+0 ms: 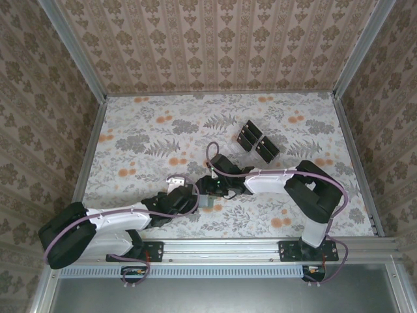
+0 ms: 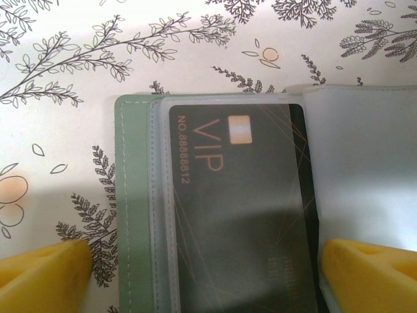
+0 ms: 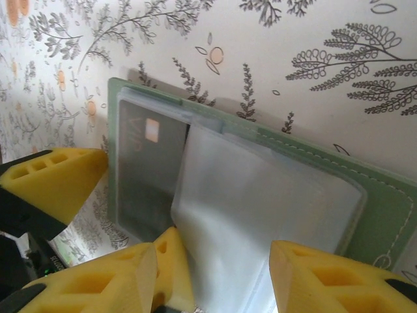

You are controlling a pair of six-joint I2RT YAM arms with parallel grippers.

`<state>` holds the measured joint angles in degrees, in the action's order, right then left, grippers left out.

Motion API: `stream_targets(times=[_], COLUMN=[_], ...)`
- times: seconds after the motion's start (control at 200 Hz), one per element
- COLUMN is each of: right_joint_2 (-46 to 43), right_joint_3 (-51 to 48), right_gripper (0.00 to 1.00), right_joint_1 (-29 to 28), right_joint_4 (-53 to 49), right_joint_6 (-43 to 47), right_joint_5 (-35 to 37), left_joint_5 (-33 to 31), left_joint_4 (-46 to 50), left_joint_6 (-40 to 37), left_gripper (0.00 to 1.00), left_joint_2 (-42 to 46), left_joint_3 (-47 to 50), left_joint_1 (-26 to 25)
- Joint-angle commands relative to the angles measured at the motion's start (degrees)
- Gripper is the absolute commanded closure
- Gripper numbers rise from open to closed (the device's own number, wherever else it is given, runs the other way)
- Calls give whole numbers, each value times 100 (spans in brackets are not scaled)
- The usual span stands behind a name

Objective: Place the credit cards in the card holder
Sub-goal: Flip over the card slot on the card holder.

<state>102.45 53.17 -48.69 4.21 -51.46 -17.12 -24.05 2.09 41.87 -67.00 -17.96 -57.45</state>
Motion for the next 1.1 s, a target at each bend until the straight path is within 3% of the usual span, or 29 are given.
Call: stream_targets(times=[0.0, 0.775, 1.09], right_joint_2=[130, 342, 62], right_joint_3=[29, 142, 415], right_gripper=[51, 51, 52], right_joint_1=[-42, -36, -91], right_joint_4=[-48, 390, 106], right_joint_6=[-110, -292, -238], right_joint_5=[40, -297, -377], left_joint_5=[-64, -38, -185], left_joint_4=[295, 325, 730], left_joint_6=[121, 96, 136], left_gripper=[0, 0, 0], left_joint_2=[-41, 59, 1165], left_joint_3=[181, 162, 182], left_joint_1=[-15, -19, -18])
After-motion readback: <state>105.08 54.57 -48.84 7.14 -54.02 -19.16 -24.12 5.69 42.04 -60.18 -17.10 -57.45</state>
